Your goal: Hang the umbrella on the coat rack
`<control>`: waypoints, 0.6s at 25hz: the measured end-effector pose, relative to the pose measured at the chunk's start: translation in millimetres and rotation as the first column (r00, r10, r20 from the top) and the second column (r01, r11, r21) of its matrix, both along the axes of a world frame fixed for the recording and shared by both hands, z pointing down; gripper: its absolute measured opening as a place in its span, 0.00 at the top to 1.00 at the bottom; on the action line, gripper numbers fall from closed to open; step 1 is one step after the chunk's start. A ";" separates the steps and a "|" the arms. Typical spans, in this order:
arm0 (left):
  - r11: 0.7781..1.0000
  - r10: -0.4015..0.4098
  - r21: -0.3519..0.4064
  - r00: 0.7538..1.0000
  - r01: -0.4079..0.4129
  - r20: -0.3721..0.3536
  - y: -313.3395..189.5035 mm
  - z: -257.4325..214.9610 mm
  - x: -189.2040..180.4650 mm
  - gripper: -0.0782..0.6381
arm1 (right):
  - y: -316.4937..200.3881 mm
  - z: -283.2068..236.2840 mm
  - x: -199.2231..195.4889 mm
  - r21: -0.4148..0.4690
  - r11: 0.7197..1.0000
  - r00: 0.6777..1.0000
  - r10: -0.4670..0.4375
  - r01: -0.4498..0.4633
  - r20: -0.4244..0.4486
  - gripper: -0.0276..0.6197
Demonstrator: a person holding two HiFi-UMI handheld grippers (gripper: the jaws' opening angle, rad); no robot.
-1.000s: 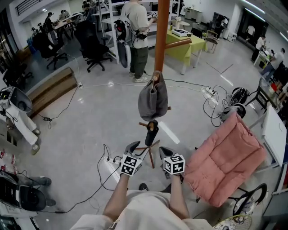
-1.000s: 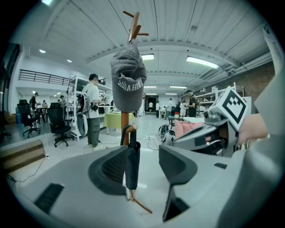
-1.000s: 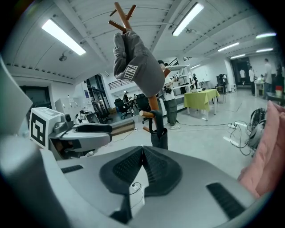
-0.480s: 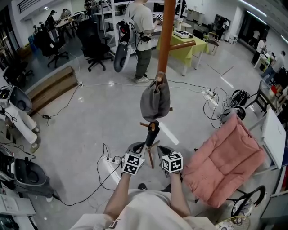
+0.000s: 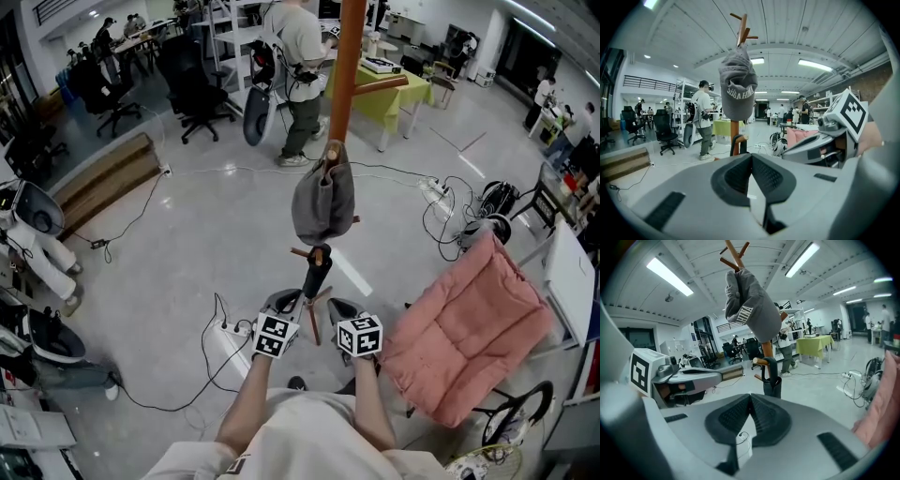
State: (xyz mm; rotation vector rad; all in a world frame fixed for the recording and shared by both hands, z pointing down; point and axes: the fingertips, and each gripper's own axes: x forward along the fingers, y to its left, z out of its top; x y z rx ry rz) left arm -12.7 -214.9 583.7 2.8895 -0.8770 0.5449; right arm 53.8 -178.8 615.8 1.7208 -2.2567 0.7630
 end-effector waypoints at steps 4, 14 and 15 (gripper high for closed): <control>1.000 -0.008 0.000 1.000 0.008 -0.008 -0.3 -0.1 -3.7 0.88 | 2.5 -0.6 -0.5 0.005 1.000 1.000 0.011 -0.011 -0.002 0.95; 0.999 -0.032 -0.008 0.999 0.032 0.005 -1.4 8.0 -7.1 0.88 | 0.5 -9.6 -4.5 0.061 0.996 0.998 0.064 -0.065 0.013 0.95; 0.999 -0.034 -0.007 0.999 0.034 0.006 -1.4 8.3 -7.1 0.88 | 0.6 -10.4 -3.0 0.065 0.995 0.997 0.071 -0.071 0.012 0.95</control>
